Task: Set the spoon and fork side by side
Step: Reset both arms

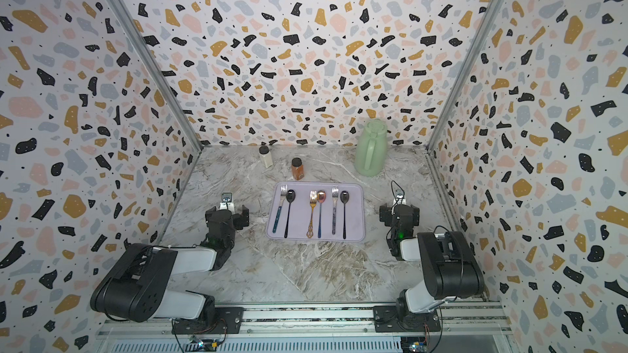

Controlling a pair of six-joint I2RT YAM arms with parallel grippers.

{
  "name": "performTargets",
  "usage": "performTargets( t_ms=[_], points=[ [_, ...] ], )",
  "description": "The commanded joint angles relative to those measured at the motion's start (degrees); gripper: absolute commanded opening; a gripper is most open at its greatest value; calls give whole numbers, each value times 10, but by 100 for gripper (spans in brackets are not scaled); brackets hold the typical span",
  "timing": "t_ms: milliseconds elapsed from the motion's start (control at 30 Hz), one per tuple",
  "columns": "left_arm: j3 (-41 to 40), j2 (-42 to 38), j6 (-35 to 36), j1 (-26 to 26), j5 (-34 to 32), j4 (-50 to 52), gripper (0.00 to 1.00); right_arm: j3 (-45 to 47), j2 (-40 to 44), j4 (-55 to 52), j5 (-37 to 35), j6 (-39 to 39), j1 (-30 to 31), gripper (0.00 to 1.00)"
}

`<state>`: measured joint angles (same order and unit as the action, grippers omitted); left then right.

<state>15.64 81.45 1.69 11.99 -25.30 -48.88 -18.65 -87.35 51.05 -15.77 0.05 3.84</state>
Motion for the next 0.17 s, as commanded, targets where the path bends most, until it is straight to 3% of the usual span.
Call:
performTargets(
  t_ms=[0, 133],
  points=[
    [13, -4, -6, -3, 5, -10, 100, -7, 4, 17, 5, 0, -1, 100],
    [14, -4, -8, -7, 11, -8, 100, -7, 5, 13, 4, 1, -2, 100]
  ],
)
